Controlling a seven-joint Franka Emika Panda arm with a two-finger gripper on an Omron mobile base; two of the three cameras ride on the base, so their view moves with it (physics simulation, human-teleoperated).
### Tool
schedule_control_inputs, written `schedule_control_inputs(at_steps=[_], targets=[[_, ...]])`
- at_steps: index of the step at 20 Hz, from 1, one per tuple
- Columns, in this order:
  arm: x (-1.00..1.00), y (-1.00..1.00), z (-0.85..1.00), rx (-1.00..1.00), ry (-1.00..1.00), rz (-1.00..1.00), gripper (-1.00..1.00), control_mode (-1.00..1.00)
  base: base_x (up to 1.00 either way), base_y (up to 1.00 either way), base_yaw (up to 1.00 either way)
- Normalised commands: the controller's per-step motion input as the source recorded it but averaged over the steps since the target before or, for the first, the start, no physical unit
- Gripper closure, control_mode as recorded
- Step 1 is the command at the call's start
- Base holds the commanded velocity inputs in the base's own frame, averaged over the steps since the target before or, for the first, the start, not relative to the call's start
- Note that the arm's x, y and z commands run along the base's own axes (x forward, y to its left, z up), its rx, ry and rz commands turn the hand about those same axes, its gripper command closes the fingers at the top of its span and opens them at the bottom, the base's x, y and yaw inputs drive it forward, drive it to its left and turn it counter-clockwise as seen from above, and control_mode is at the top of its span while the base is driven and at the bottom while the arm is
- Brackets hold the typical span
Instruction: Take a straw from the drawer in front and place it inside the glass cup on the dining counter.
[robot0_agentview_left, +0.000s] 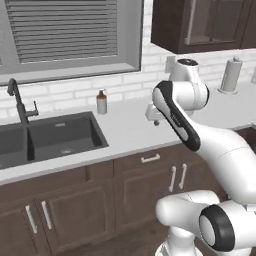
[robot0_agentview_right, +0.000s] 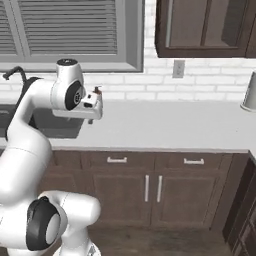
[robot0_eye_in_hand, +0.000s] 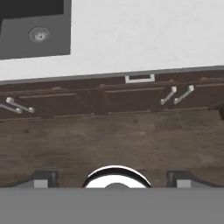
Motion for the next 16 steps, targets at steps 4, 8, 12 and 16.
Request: schedule_control_inputs(at_steps=[4, 8, 12, 16], targets=[[0.00, 0.00, 0.00, 0.00, 0.00, 0.00, -1.00, 1.00, 0.00, 0.90, -0.54], [0.00, 0.00, 0.00, 0.00, 0.00, 0.00, -1.00, 1.00, 0.00, 0.82, -0.56], [0.00, 0.00, 0.00, 0.00, 0.00, 0.00, -1.00, 1.00, 0.00, 0.73, -0.58], [0.00, 0.00, 0.00, 0.00, 0.00, 0.00, -1.00, 1.00, 0.01, 0.72, -0.58]])
